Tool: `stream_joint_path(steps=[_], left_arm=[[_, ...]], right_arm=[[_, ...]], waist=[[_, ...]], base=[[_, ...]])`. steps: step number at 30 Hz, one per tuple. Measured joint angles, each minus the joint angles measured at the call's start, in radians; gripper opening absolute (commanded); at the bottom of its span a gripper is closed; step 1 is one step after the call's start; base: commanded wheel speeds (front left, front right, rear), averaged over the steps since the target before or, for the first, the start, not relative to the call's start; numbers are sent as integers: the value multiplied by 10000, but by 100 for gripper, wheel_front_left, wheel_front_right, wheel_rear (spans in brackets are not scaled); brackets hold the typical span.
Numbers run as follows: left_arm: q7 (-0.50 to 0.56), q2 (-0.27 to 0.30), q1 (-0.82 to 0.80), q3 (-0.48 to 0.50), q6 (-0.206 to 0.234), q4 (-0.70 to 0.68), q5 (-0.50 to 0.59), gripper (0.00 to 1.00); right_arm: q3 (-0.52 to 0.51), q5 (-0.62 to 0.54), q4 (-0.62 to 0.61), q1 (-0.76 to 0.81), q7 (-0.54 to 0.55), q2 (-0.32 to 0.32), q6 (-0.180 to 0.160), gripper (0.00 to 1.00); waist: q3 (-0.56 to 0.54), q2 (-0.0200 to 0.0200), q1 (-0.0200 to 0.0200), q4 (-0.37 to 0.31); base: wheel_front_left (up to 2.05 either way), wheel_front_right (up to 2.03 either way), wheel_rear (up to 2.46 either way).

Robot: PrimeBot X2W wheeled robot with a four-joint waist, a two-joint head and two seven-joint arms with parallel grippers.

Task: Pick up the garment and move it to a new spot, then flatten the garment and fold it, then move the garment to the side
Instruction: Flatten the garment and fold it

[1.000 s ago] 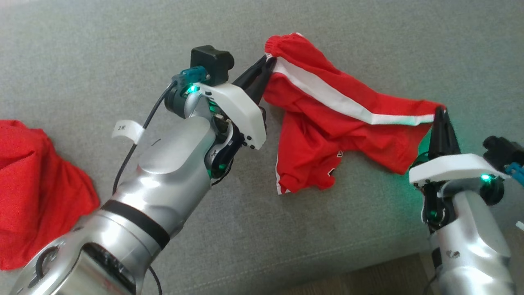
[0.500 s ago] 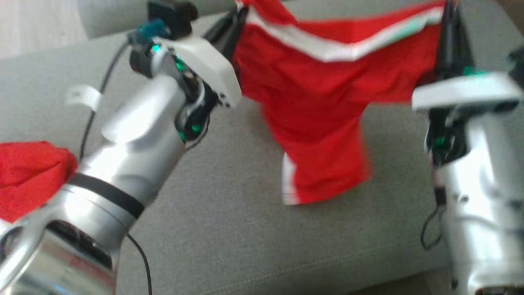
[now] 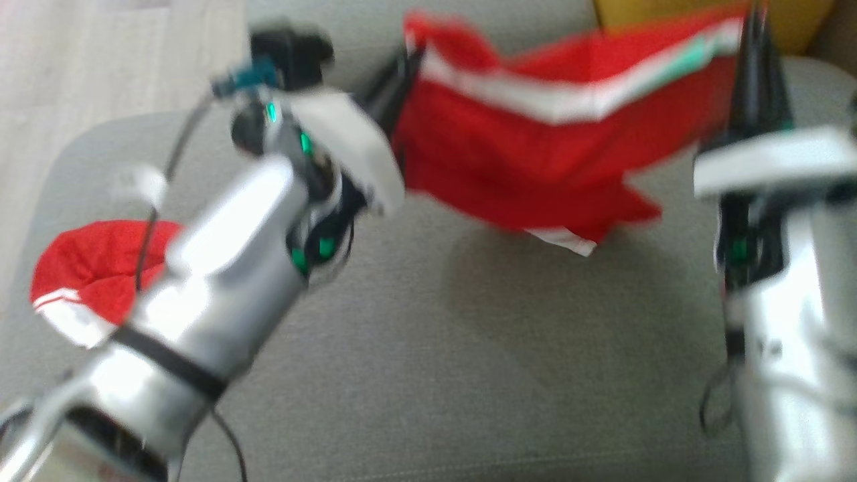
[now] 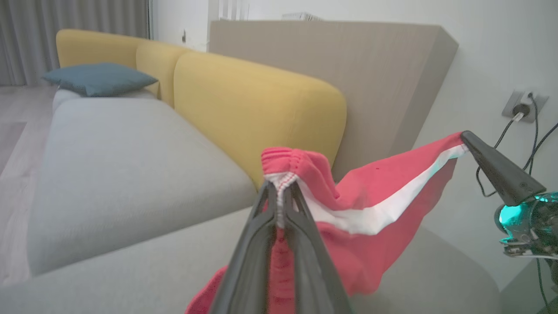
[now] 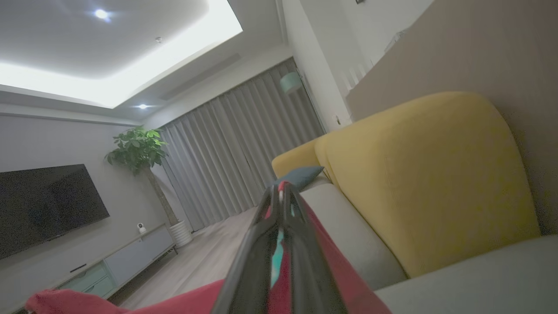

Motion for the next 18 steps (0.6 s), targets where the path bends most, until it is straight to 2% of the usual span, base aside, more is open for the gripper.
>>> stream_joint_path(steps=[6,10,13,15,18], left_arm=[[428,872,2019,-627,531,-1457,-36,0],[560,1519,2845,-755,1058,-2656,-73,0],[711,1791,2853,-690,1275,-3145,-73,0],[832,2031,2586,-412,1521,-3603,-82,0],[1147,2061,1794,-163,1561,-3659,-165,0]], right_arm=[[-510,374,-608,2552,424,25,0,0],[-725,428,-1521,3399,813,59,0,0],[-867,387,-1919,3370,1078,77,0,0],[-1108,56,-2236,2835,1465,82,0,0],[-1216,-238,-2130,1547,1806,82,0,0]], waist=[[-335,0,0,392],[-254,0,0,430],[-97,0,0,404],[255,0,0,347],[739,0,0,279]], base=[[0,0,0],[0,0,0],[0,0,0],[0,0,0],[0,0,0]])
